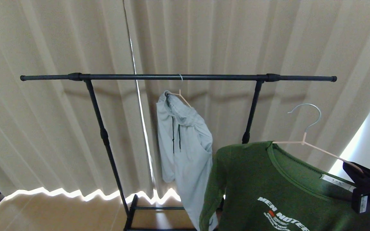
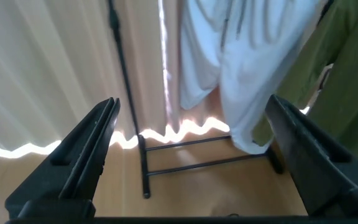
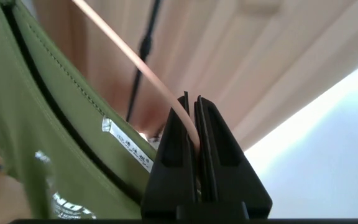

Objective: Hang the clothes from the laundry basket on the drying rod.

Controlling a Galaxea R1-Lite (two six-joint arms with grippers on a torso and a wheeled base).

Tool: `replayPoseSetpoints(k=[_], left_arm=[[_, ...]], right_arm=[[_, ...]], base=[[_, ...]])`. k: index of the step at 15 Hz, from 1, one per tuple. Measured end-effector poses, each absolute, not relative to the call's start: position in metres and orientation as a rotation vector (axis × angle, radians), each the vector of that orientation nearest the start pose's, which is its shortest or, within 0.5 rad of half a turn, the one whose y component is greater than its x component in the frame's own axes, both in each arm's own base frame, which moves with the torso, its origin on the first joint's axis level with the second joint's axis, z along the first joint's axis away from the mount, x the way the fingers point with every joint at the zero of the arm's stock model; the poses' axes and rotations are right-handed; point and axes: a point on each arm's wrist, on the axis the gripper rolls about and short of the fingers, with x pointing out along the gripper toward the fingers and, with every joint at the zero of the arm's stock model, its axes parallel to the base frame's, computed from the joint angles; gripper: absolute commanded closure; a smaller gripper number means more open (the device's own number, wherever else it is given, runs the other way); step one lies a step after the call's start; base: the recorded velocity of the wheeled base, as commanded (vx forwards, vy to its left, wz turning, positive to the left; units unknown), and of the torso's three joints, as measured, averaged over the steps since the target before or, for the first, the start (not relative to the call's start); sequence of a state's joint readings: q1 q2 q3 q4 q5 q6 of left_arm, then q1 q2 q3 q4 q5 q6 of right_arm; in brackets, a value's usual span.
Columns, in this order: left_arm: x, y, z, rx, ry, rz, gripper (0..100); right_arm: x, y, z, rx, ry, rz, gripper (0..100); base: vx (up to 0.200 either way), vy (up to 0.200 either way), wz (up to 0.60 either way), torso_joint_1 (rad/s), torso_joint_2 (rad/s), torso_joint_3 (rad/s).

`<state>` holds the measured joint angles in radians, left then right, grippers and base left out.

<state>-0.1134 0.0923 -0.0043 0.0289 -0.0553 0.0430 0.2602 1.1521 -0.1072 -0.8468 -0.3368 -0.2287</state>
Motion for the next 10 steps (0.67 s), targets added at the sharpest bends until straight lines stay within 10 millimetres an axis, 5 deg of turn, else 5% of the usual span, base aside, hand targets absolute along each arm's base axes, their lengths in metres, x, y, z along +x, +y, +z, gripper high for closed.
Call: replayPoseSetpoints(k=[7, 10], left_arm=[[-0.0163, 0.0007, 0.0756, 0.045, 0.114, -0.168, 0], [-0.0162, 0.0006, 0.0757, 0.048, 0.114, -0.169, 0]], right_arm=[[0.1311, 0.0172, 0.1416, -0.285, 0.209, -0.126, 100], [0.1315, 0.0179, 0.1431, -0.276, 0.201, -0.121, 100]], base=[[0.0, 0.0, 0.0, 0.0, 0.0, 0.0], [0.2, 0.0, 0.0, -0.003, 0.0, 0.005]])
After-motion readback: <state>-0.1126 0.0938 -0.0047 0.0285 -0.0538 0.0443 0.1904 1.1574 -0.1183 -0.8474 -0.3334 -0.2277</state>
